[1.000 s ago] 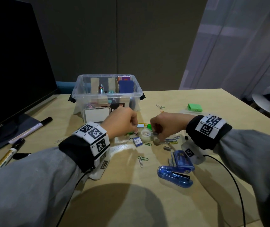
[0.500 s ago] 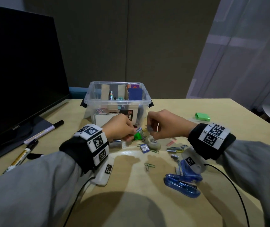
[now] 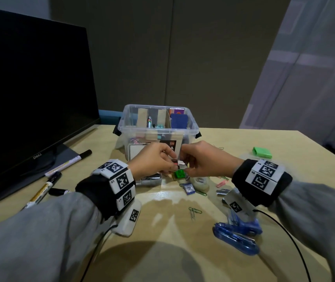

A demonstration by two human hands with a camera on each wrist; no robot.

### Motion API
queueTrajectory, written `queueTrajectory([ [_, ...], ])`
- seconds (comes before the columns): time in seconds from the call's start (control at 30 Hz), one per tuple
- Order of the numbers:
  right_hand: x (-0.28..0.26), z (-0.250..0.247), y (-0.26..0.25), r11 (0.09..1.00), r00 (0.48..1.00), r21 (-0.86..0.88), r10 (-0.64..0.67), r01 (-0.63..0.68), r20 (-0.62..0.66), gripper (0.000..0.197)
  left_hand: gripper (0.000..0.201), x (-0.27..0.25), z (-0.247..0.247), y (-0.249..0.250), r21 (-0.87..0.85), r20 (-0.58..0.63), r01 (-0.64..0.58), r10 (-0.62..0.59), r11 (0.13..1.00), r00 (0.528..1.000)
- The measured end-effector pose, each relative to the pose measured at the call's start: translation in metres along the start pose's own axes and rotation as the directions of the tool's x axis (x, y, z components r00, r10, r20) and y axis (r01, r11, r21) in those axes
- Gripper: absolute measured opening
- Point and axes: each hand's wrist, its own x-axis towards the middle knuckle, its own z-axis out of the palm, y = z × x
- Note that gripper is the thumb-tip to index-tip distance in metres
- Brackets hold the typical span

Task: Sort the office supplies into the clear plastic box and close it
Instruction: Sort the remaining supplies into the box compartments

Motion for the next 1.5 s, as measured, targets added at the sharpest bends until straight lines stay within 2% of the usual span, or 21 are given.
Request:
queueTrajectory([
  [0.13, 0.0, 0.002, -0.002, 1.0, 0.999, -0.011, -0.028, 0.028, -0.031, 0.019, 0.032, 0.0, -0.002, -0.002, -0.003, 0.009, 0.0, 0.0, 1.0, 1.0],
  [0.4, 0.01, -0.001, -0.01, 0.997, 0.995, -0.01, -0.081, 0.08, -0.059, 0.019, 0.036, 0.001, -0.011, -0.001, 0.147, -0.048, -0.002, 0.009, 0.989, 0.999],
  [0.6, 0.023, -0.002, -0.018, 0.988, 0.983, -0.036, -0.154, 0.152, -0.098, 0.01, 0.036, 0.002, -0.024, -0.005, 0.17, -0.083, 0.051, -0.038, 0.984, 0.996],
  [0.73, 0.031, 0.002, -0.02, 0.984, 0.979, 0.006, -0.175, 0.177, -0.108, 0.007, 0.035, 0.004, -0.03, -0.012, 0.155, -0.077, 0.088, -0.077, 0.984, 0.994],
  [0.83, 0.037, 0.009, -0.02, 0.987, 0.983, 0.043, -0.146, 0.152, -0.109, 0.009, 0.033, 0.007, -0.033, -0.017, 0.174, -0.088, 0.097, -0.083, 0.98, 0.993],
  [1.0, 0.049, 0.023, -0.017, 0.977, 0.993, 0.212, 0.023, 0.002, -0.113, 0.01, 0.026, 0.008, -0.038, -0.023, 0.219, -0.136, 0.102, -0.074, 0.97, 0.988],
  [1.07, 0.054, 0.025, -0.016, 0.961, 0.993, 0.27, 0.084, -0.059, -0.085, 0.01, 0.025, 0.007, -0.042, -0.025, 0.244, -0.136, 0.101, -0.069, 0.965, 0.988],
  [1.23, 0.064, 0.029, -0.016, 0.882, 0.979, 0.425, 0.189, -0.203, 0.075, 0.018, 0.025, 0.002, -0.052, -0.034, 0.272, -0.159, 0.122, -0.081, 0.955, 0.984],
  [1.4, 0.066, 0.035, -0.017, 0.913, 0.961, 0.338, 0.157, -0.229, 0.228, 0.02, 0.024, -0.003, -0.061, -0.042, 0.271, -0.167, 0.135, -0.091, 0.953, 0.982],
  [1.5, 0.067, 0.041, -0.017, 0.951, 0.957, 0.254, 0.105, -0.176, 0.271, 0.014, 0.022, -0.005, -0.064, -0.042, 0.241, -0.156, 0.126, -0.09, 0.962, 0.984],
])
